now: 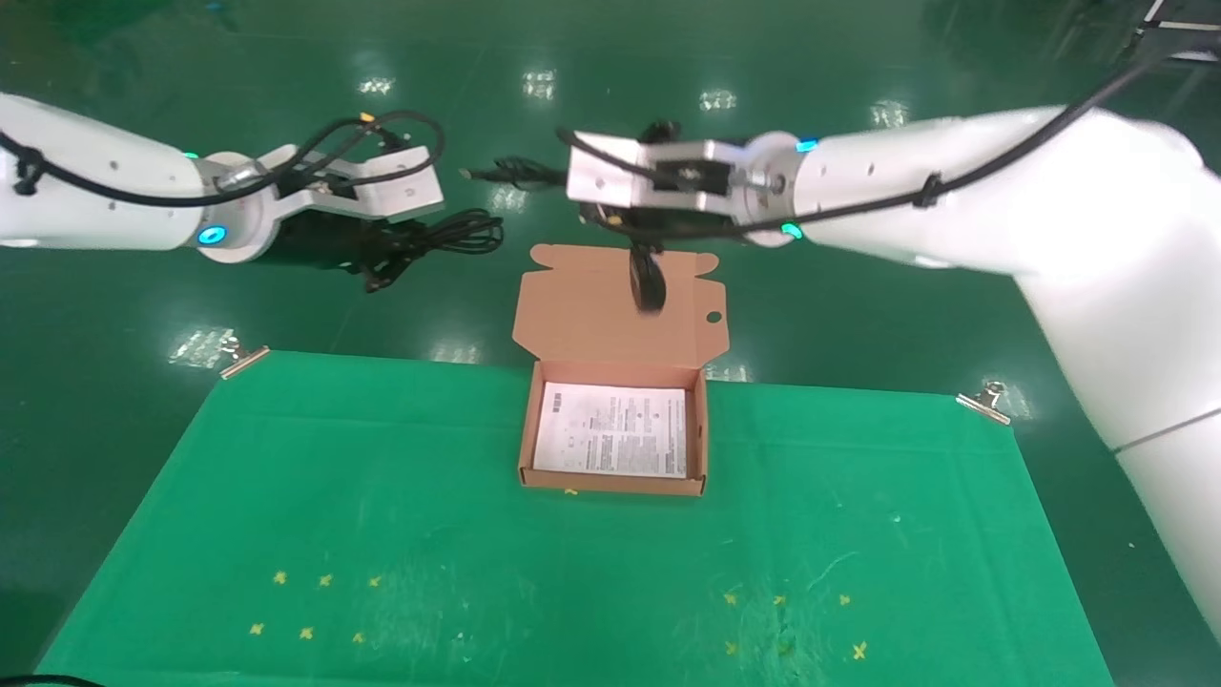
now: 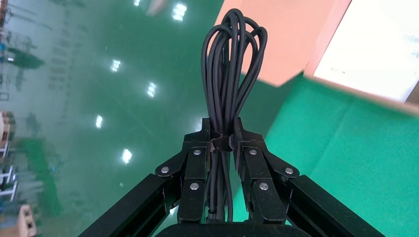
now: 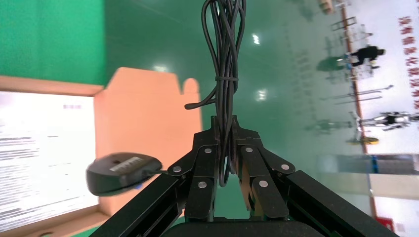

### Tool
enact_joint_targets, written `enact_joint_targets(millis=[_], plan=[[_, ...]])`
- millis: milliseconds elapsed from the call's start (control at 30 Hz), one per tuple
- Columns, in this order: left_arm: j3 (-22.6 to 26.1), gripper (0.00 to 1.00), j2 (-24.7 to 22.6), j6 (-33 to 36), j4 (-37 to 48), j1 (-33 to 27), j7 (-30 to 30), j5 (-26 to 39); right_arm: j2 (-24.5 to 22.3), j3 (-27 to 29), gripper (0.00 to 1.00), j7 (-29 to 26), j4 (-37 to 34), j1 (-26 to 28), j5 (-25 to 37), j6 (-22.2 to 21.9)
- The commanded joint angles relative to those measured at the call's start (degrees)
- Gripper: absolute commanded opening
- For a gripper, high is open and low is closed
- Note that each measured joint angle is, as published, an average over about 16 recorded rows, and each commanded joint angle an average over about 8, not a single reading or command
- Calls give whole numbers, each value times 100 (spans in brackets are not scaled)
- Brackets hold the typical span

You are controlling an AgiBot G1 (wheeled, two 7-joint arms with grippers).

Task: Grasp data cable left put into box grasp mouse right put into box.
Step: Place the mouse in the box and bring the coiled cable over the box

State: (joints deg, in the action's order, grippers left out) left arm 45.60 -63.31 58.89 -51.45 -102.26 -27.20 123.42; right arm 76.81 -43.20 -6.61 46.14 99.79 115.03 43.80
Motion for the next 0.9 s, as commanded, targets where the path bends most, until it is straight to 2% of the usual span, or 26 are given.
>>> enact_joint_targets(millis=[33, 433, 900], plan=[[15, 0, 77, 68, -69, 17, -38, 36, 18, -50, 0, 24, -74, -42, 10, -23], [123, 0, 531, 501, -846, 245, -668, 454, 105, -580, 0, 5, -343, -268, -402, -199], [149, 0, 626, 628, -1154, 316, -945, 619, 147, -1459, 0, 94, -677, -458, -1118, -638]])
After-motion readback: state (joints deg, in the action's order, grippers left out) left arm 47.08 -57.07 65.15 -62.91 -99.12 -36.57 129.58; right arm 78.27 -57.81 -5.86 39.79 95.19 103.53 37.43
